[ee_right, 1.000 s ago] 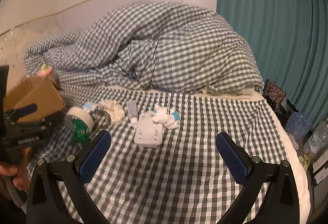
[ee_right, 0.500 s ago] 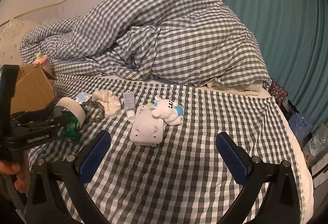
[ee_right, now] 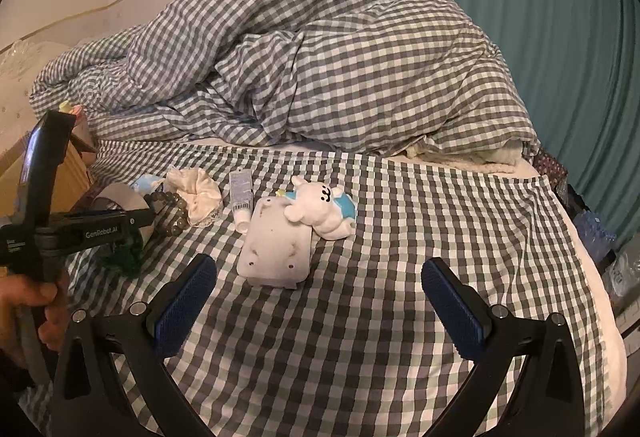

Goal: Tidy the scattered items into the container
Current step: 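Grasp the tape roll with green packet with the left gripper while the right gripper grasps the white plastic box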

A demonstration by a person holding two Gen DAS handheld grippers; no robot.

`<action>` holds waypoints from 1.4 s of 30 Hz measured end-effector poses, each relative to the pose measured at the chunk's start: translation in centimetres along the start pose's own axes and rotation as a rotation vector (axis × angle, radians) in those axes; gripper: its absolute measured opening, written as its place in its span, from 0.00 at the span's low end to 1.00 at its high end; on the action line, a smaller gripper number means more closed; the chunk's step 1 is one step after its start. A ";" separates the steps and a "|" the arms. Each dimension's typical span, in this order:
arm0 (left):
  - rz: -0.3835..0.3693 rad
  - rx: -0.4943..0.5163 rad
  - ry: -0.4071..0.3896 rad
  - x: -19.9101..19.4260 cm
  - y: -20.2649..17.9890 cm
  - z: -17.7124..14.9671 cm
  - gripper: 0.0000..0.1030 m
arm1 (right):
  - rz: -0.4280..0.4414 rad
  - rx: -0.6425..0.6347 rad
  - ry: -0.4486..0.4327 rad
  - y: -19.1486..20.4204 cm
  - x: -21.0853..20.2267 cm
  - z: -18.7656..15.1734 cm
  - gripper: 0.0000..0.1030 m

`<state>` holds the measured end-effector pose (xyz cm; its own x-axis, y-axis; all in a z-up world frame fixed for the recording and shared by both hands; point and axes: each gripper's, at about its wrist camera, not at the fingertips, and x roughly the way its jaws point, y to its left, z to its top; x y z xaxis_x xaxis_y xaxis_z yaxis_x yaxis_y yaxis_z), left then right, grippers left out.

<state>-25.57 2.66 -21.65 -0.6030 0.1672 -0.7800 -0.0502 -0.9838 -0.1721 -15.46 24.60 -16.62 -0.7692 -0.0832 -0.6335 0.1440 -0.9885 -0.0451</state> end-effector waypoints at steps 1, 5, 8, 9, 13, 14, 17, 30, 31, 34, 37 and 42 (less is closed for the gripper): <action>0.003 0.011 -0.005 -0.1 -0.3 0.0 0.10 | -0.001 0.000 0.002 0.0 0.2 0.0 1.00; 0.001 0.031 -0.018 -0.3 -0.7 0.0 0.07 | 0.016 0.014 0.014 -0.1 1.0 -0.1 1.00; -0.007 0.018 -0.034 -0.7 -0.3 0.1 0.07 | 0.024 0.012 0.021 0.2 1.5 -0.2 1.00; -0.006 0.012 -0.043 -1.0 -0.1 0.1 0.07 | 0.025 0.011 0.024 0.3 1.7 -0.2 1.00; -0.006 0.009 -0.087 -2.7 0.1 0.5 0.06 | 0.038 0.011 0.034 0.9 2.6 -0.1 1.00; -0.007 0.008 -0.098 -3.1 0.1 0.6 0.06 | 0.040 0.012 0.038 1.1 3.0 0.0 1.00; -0.015 0.009 -0.137 -4.7 0.0 0.9 0.06 | 0.041 0.020 0.062 1.5 4.1 0.0 1.00; -0.088 -0.003 -0.213 -8.8 0.9 1.8 0.06 | 0.044 0.088 0.160 2.0 10.3 0.5 1.00; -0.091 -0.004 -0.213 -8.9 1.0 1.9 0.06 | 0.042 0.087 0.170 2.1 10.7 0.5 1.00; -0.092 -0.005 -0.212 -9.0 1.1 1.9 0.06 | 0.037 0.075 0.209 2.6 12.1 0.4 1.00; -0.092 0.001 -0.212 -9.1 1.1 1.8 0.06 | 0.012 0.053 0.226 3.0 12.8 0.2 0.98; -0.086 0.019 -0.213 -9.1 0.6 1.6 0.06 | -0.001 0.041 0.212 3.0 12.3 0.4 0.65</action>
<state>-21.42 0.46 -13.70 -0.7501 0.2352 -0.6181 -0.1228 -0.9679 -0.2193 -24.72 20.58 -24.21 -0.6209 -0.0583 -0.7817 0.1143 -0.9933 -0.0167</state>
